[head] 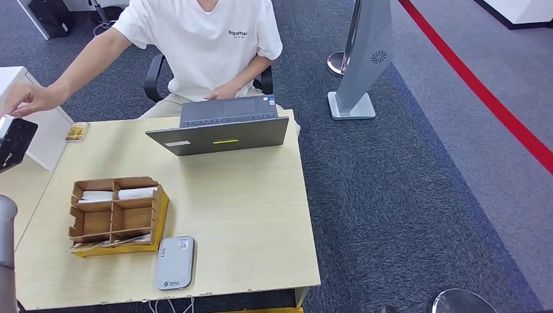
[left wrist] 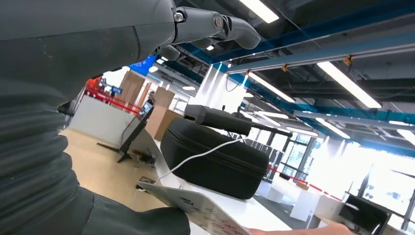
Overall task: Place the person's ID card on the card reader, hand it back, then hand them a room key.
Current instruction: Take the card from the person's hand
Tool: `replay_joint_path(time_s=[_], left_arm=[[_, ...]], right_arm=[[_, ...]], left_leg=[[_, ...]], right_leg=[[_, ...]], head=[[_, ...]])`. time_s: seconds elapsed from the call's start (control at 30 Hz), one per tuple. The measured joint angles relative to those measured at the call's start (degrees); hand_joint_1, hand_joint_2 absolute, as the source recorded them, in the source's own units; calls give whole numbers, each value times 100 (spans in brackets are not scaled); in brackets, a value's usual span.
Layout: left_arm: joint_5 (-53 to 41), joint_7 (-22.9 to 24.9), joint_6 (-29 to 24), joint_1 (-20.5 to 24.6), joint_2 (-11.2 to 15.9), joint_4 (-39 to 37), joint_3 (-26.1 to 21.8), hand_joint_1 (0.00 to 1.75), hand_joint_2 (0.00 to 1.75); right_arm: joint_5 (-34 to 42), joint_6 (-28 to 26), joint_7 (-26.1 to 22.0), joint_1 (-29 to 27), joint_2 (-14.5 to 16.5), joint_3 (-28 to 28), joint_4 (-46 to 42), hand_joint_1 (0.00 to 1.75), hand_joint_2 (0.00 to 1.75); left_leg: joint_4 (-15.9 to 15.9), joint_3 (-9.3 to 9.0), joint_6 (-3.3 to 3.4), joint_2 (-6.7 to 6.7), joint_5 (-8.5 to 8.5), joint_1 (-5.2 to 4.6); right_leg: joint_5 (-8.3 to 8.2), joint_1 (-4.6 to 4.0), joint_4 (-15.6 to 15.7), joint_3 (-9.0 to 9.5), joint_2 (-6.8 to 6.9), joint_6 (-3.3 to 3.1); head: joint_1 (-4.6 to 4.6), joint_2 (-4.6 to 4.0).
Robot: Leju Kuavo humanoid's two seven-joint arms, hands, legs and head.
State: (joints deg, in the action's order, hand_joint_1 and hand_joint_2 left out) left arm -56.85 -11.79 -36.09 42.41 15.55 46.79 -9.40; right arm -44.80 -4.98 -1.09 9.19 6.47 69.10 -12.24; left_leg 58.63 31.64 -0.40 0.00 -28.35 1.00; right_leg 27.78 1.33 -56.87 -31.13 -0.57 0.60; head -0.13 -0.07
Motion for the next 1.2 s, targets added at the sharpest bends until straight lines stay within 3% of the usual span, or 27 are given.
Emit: replay_joint_path(time_s=[0.37,0.83,0.97,1.2], left_arm=[[-1078,783,98,1008,476,-1427,775,0,175],[-1396,1019,132,1363,653,-2043,1094,1,175],[-1361,1014,160,1376,658,-2090,1098,175,175],[-1272,909,198,1375,680,-2134,1144,175,175]], right_arm=[[-90,2,100,44,0,-102,0,0,175],[-125,2,143,59,0,-117,0,0,175],[-129,2,143,59,0,-116,0,0,175],[-129,1,140,58,0,-115,0,0,175]], left_leg=[[0,2,-3,3,2,1],[0,5,-3,0,3,1],[0,5,-3,0,3,1],[0,5,-3,0,3,1]], right_leg=[[-1,0,-3,-2,-5,0],[-1,0,-2,-3,-4,0],[-1,0,-3,-3,-4,0],[-1,0,-3,-4,-5,0]], head=[[-4,0],[-4,0],[-4,0],[-4,0]])
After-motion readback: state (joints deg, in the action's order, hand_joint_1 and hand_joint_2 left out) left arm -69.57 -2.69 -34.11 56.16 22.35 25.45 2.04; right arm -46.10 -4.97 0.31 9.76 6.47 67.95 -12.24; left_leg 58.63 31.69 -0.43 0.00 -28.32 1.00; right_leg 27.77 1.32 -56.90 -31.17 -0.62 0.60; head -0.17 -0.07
